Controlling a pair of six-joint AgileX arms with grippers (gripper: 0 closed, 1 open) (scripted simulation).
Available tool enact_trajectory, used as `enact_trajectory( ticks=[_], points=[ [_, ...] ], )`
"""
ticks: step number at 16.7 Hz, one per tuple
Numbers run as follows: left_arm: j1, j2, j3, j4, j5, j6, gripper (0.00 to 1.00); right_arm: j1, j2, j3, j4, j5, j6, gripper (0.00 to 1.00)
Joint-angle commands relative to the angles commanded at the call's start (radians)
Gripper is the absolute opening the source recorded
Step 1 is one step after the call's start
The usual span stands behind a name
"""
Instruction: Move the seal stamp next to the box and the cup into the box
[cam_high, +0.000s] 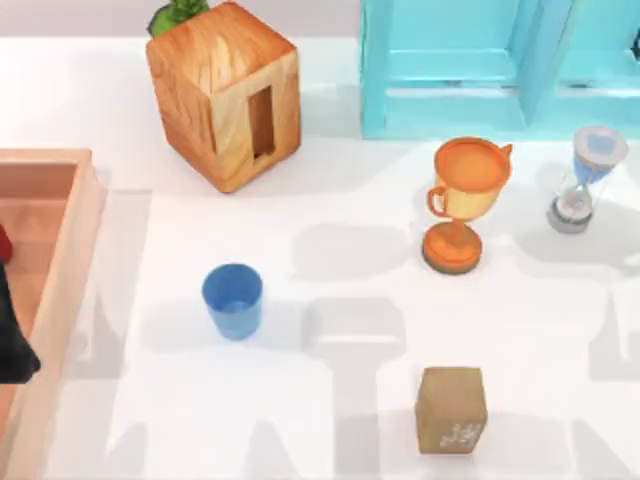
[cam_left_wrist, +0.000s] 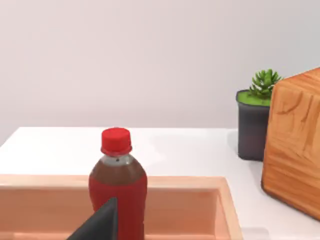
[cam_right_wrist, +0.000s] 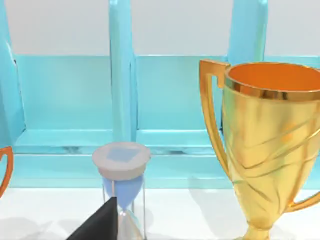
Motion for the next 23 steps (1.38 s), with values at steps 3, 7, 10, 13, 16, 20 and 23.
enact_trajectory(
  ticks=[3, 7, 10, 13, 16, 20, 23],
  points=[
    [-0.001, 0.009, 0.008, -0.007, -0.001, -0.007, 1.00, 0.000, 0.000, 0.000, 0.000, 0.000, 0.000, 1.00],
    [-0.028, 0.148, 0.129, -0.100, -0.022, -0.102, 1.00, 0.000, 0.000, 0.000, 0.000, 0.000, 0.000, 1.00],
    [-0.075, 0.361, 0.301, -0.228, -0.046, -0.228, 1.00, 0.000, 0.000, 0.000, 0.000, 0.000, 0.000, 1.00],
    [-0.148, 0.655, 0.517, -0.388, -0.071, -0.377, 1.00, 0.000, 0.000, 0.000, 0.000, 0.000, 0.000, 1.00],
    [-0.247, 0.996, 0.757, -0.567, -0.092, -0.530, 1.00, 0.000, 0.000, 0.000, 0.000, 0.000, 0.000, 1.00],
    [-0.416, 1.438, 1.080, -0.809, -0.103, -0.717, 1.00, 0.000, 0.000, 0.000, 0.000, 0.000, 0.000, 1.00],
    [-0.561, 1.704, 1.308, -0.974, -0.097, -0.833, 1.00, 0.000, 0.000, 0.000, 0.000, 0.000, 0.000, 1.00]
  ],
)
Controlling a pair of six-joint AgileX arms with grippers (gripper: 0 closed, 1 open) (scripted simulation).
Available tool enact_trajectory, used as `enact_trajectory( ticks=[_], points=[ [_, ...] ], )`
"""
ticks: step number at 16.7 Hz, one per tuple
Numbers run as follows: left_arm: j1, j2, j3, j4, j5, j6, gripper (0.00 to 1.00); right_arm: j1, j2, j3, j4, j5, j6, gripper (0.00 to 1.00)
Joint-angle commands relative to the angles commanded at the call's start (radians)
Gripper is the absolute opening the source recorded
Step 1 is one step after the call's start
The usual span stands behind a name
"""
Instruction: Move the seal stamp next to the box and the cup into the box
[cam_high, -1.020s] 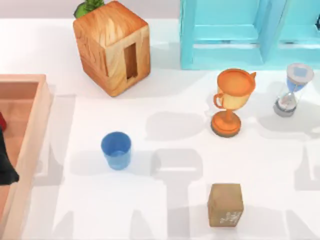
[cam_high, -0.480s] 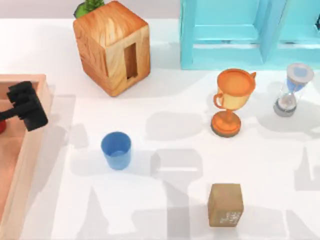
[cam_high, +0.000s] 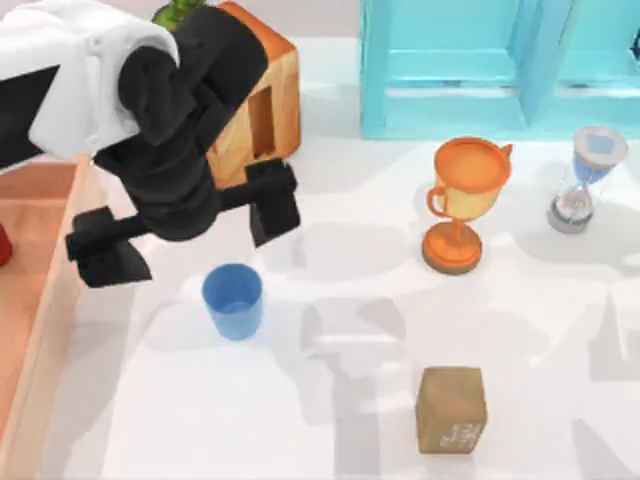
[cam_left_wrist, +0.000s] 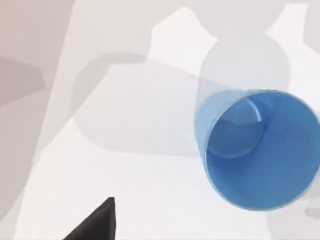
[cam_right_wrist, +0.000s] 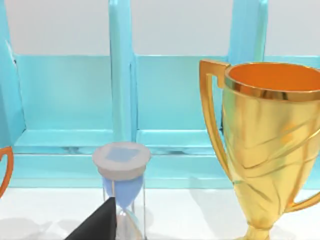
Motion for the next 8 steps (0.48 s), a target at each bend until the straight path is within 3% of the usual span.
enact_trajectory(
  ticks=[8],
  points=[
    [-0.383, 0.418, 0.492, -0.290, 0.066, -0.183, 1.00, 0.000, 0.000, 0.000, 0.000, 0.000, 0.000, 1.00]
  ],
)
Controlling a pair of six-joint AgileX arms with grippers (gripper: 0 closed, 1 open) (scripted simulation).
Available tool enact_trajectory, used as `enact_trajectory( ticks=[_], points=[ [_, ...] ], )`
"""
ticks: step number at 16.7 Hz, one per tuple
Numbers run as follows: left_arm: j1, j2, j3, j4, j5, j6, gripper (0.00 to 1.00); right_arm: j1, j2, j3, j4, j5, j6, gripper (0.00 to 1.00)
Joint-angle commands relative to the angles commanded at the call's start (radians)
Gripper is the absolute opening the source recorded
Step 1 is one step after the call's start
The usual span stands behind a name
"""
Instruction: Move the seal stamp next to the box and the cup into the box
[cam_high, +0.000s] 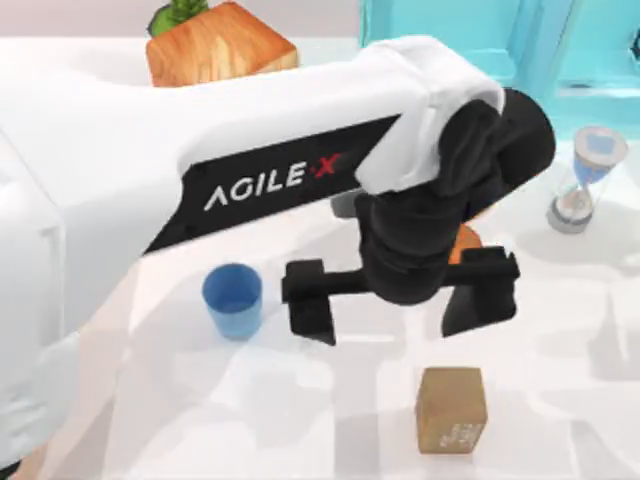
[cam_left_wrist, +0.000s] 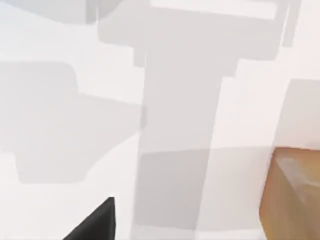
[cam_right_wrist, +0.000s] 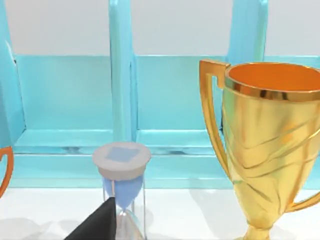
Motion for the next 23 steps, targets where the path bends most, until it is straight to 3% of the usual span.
enact_trajectory(
  ticks=[5, 12, 23],
  points=[
    [-0.127, 0.078, 0.142, -0.057, 0.031, -0.031, 1.00, 0.000, 0.000, 0.000, 0.000, 0.000, 0.000, 1.00],
    [-0.130, 0.077, 0.144, -0.054, 0.032, -0.031, 1.00, 0.000, 0.000, 0.000, 0.000, 0.000, 0.000, 1.00],
    [-0.132, 0.132, -0.085, 0.228, 0.033, -0.029, 1.00, 0.000, 0.000, 0.000, 0.000, 0.000, 0.000, 1.00]
  ],
)
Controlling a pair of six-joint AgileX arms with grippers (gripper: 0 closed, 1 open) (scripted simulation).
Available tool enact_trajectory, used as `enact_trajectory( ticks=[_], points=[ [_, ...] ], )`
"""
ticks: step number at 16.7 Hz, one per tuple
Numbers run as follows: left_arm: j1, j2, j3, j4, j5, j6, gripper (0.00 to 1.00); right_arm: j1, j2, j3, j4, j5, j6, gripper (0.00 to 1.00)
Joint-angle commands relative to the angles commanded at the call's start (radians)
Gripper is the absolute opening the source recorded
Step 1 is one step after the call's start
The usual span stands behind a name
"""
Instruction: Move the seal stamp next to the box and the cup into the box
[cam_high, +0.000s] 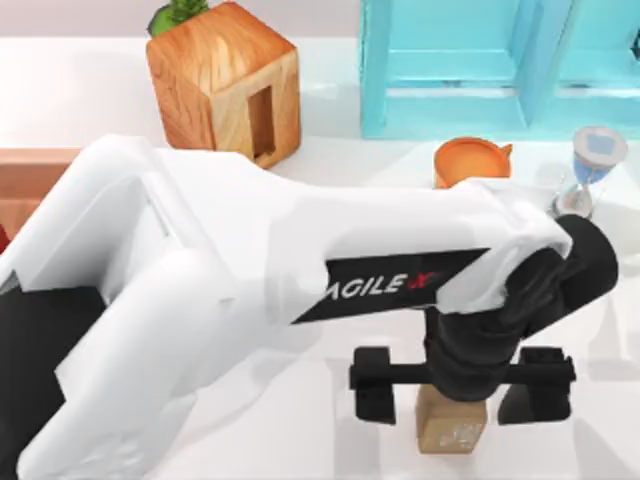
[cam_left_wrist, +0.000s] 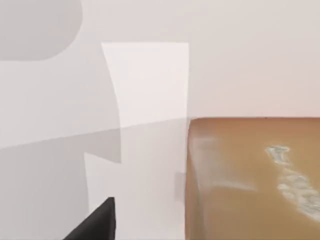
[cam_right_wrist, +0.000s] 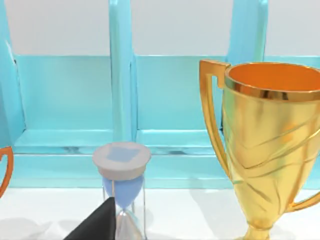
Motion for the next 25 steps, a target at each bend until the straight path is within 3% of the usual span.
enact_trajectory(
  ticks=[2, 15, 25],
  points=[
    [0.000, 0.000, 0.000, 0.000, 0.000, 0.000, 1.00, 0.000, 0.000, 0.000, 0.000, 0.000, 0.000, 1.00],
    [0.000, 0.000, 0.000, 0.000, 0.000, 0.000, 0.02, 0.000, 0.000, 0.000, 0.000, 0.000, 0.000, 1.00],
    [0.003, -0.004, -0.001, -0.002, 0.000, 0.004, 0.00, 0.000, 0.000, 0.000, 0.000, 0.000, 0.000, 1.00]
  ],
)
